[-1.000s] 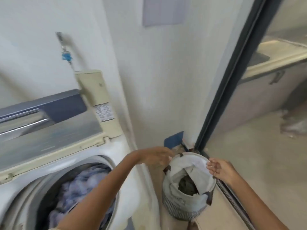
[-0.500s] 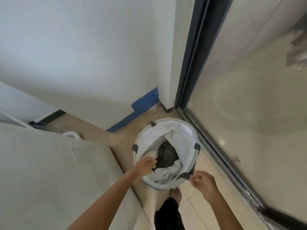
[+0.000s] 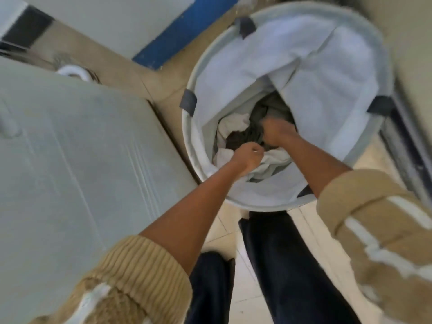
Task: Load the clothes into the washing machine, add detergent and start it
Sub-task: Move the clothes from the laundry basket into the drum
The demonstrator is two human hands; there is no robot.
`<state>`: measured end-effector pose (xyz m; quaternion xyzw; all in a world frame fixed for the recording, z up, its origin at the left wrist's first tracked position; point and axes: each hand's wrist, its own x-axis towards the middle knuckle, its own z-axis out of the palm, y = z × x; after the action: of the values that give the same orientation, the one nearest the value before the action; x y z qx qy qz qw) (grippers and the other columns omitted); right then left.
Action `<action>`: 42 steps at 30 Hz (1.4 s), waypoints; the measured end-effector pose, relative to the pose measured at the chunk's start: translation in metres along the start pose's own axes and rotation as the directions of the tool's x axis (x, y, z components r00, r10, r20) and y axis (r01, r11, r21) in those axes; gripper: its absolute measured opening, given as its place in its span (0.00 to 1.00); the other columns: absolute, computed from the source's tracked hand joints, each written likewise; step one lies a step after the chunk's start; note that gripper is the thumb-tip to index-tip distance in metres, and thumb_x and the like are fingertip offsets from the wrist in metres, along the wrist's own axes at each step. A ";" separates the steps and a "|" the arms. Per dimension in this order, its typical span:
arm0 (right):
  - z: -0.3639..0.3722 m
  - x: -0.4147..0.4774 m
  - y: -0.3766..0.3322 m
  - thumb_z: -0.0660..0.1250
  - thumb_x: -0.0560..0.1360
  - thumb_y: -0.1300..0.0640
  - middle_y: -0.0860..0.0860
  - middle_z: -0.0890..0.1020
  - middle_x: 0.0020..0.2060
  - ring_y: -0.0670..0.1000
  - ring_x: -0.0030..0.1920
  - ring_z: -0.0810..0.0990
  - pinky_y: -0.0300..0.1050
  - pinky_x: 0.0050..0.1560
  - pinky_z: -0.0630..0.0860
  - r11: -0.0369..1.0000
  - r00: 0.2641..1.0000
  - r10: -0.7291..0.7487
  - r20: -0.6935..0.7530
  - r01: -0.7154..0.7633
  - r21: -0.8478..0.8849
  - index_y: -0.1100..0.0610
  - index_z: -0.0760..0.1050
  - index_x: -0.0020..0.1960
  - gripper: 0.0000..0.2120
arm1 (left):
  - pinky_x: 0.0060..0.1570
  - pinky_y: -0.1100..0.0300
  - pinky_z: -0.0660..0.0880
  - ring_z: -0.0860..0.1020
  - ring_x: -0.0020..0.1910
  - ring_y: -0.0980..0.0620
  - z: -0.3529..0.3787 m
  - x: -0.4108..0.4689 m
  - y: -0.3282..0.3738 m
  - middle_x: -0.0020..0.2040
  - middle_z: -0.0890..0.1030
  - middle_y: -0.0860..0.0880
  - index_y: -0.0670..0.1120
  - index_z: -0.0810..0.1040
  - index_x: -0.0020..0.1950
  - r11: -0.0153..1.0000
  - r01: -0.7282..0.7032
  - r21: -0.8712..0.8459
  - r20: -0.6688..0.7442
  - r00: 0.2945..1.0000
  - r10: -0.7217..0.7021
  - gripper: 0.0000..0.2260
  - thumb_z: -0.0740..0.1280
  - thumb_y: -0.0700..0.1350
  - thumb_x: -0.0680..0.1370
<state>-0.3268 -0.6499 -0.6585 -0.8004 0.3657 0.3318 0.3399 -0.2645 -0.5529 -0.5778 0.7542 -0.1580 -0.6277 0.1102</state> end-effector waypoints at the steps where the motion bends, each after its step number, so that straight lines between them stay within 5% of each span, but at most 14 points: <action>1: 0.007 0.014 -0.001 0.61 0.76 0.58 0.55 0.64 0.72 0.60 0.64 0.71 0.52 0.60 0.72 1.000 0.999 -0.016 -0.036 0.015 -0.018 0.55 0.63 0.71 0.24 | 0.55 0.52 0.73 0.77 0.54 0.42 0.005 0.007 -0.006 0.54 0.79 0.38 0.42 0.77 0.55 1.000 0.010 -0.003 -0.020 1.000 -0.010 0.10 0.59 0.38 0.78; 3: 0.022 0.028 -0.001 0.61 0.76 0.59 0.49 0.52 0.77 0.60 0.68 0.69 0.54 0.62 0.70 0.996 0.999 -0.018 0.028 0.020 -0.084 0.48 0.47 0.76 0.35 | 0.59 0.51 0.73 0.76 0.59 0.39 0.013 0.015 -0.017 0.60 0.78 0.38 0.39 0.76 0.60 1.000 0.030 0.009 -0.039 0.999 -0.030 0.13 0.59 0.40 0.78; 5: 0.044 0.023 0.005 0.60 0.77 0.58 0.56 0.62 0.73 0.61 0.66 0.71 0.55 0.61 0.69 0.978 0.990 0.085 0.116 -0.061 -0.198 0.48 0.38 0.76 0.38 | 0.58 0.54 0.72 0.75 0.60 0.40 0.016 0.014 -0.028 0.62 0.77 0.40 0.40 0.75 0.61 0.999 0.039 0.017 -0.029 0.999 -0.039 0.13 0.59 0.41 0.79; 8: 0.067 -0.012 0.023 0.59 0.75 0.61 0.61 0.75 0.62 0.60 0.60 0.75 0.55 0.60 0.71 0.954 0.964 0.183 0.192 -0.127 -0.272 0.57 0.67 0.66 0.18 | 0.48 0.62 0.71 0.76 0.58 0.43 0.012 0.001 -0.041 0.61 0.77 0.42 0.42 0.73 0.62 0.998 0.061 -0.029 0.014 0.998 -0.060 0.13 0.58 0.41 0.79; 10: 0.065 -0.039 0.031 0.62 0.72 0.60 0.60 0.78 0.54 0.58 0.50 0.76 0.49 0.55 0.74 0.984 0.944 0.176 0.279 -0.160 -0.080 0.59 0.72 0.48 0.05 | 0.42 0.66 0.73 0.77 0.52 0.46 0.005 -0.016 -0.043 0.59 0.78 0.42 0.41 0.73 0.63 0.996 0.060 -0.068 0.019 0.998 -0.059 0.13 0.58 0.40 0.79; 16: -0.013 -0.143 0.007 0.65 0.58 0.51 0.57 0.79 0.36 0.56 0.40 0.78 0.45 0.39 0.70 0.780 0.986 0.141 0.091 -0.167 0.603 0.57 0.76 0.37 0.11 | 0.61 0.52 0.71 0.75 0.62 0.40 -0.031 -0.097 -0.008 0.62 0.76 0.37 0.37 0.72 0.64 0.999 -0.036 0.038 -0.046 0.998 0.038 0.15 0.60 0.36 0.78; 19: -0.062 -0.208 -0.027 0.68 0.67 0.63 0.58 0.77 0.35 0.54 0.38 0.76 0.45 0.39 0.69 0.640 0.990 0.140 -0.012 -0.081 0.765 0.58 0.74 0.35 0.04 | 0.65 0.53 0.67 0.68 0.68 0.43 -0.056 -0.156 0.016 0.70 0.68 0.39 0.42 0.58 0.74 0.986 -0.133 0.095 0.027 0.991 0.131 0.28 0.65 0.35 0.75; 22: -0.117 -0.286 -0.075 0.67 0.61 0.61 0.57 0.73 0.31 0.52 0.34 0.74 0.43 0.36 0.68 0.506 0.985 0.123 -0.121 0.043 0.862 0.61 0.71 0.33 0.05 | 0.72 0.50 0.60 0.56 0.75 0.45 -0.085 -0.220 0.036 0.76 0.54 0.43 0.46 0.42 0.76 0.938 -0.281 0.201 0.085 0.959 0.269 0.50 0.75 0.39 0.68; 26: -0.191 -0.389 -0.147 0.64 0.56 0.62 0.54 0.66 0.25 0.51 0.29 0.66 0.42 0.30 0.62 0.230 0.954 0.135 -0.266 0.231 0.945 0.59 0.65 0.27 0.06 | 0.72 0.51 0.62 0.60 0.73 0.46 -0.125 -0.312 0.077 0.74 0.57 0.44 0.50 0.42 0.76 0.852 -0.382 0.359 0.109 0.924 0.368 0.54 0.77 0.44 0.62; 32: -0.254 -0.487 -0.234 0.62 0.68 0.72 0.52 0.77 0.29 0.50 0.34 0.75 0.38 0.35 0.74 0.018 0.841 0.084 -0.534 0.535 0.845 0.61 0.74 0.35 0.08 | 0.57 0.59 0.70 0.74 0.57 0.48 -0.205 -0.453 0.143 0.60 0.77 0.44 0.42 0.72 0.62 0.688 -0.547 0.478 -0.047 0.766 0.642 0.20 0.70 0.41 0.72; 34: -0.265 -0.509 -0.261 0.57 0.69 0.77 0.55 0.79 0.34 0.51 0.36 0.76 0.37 0.35 0.76 -0.109 0.802 0.089 -0.591 0.597 0.795 0.64 0.76 0.40 0.13 | 0.46 0.61 0.68 0.73 0.50 0.51 -0.231 -0.500 0.147 0.51 0.77 0.46 0.45 0.74 0.55 0.654 -0.587 0.477 -0.125 0.692 0.711 0.14 0.69 0.45 0.71; 37: -0.278 -0.543 -0.296 0.56 0.71 0.77 0.58 0.82 0.41 0.53 0.39 0.80 0.42 0.38 0.79 -0.227 0.763 0.032 -0.646 0.635 0.738 0.63 0.76 0.52 0.17 | 0.46 0.57 0.73 0.77 0.45 0.50 -0.268 -0.570 0.132 0.44 0.79 0.49 0.49 0.74 0.48 0.599 -0.686 0.412 -0.274 0.534 0.800 0.17 0.66 0.56 0.63; 39: -0.283 -0.564 -0.315 0.59 0.71 0.75 0.54 0.83 0.44 0.55 0.39 0.80 0.45 0.41 0.78 -0.205 0.728 -0.024 -0.685 0.667 0.716 0.59 0.76 0.56 0.19 | 0.44 0.68 0.74 0.78 0.42 0.65 -0.289 -0.620 0.109 0.42 0.81 0.56 0.54 0.75 0.46 0.549 -0.768 0.329 -0.395 0.416 0.819 0.17 0.65 0.59 0.60; 42: -0.288 -0.592 -0.347 0.65 0.71 0.69 0.51 0.81 0.50 0.54 0.42 0.81 0.45 0.45 0.77 0.006 0.699 -0.104 -0.707 0.711 0.703 0.53 0.78 0.55 0.17 | 0.44 0.79 0.70 0.76 0.42 0.77 -0.315 -0.691 0.067 0.40 0.80 0.72 0.60 0.73 0.49 0.459 -0.857 0.233 -0.574 0.260 0.776 0.19 0.66 0.57 0.59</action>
<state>-0.2676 -0.4897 0.0658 -0.5095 0.2919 -0.3059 0.7494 -0.0736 -0.3652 0.1362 0.7103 -0.4395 -0.2068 0.5095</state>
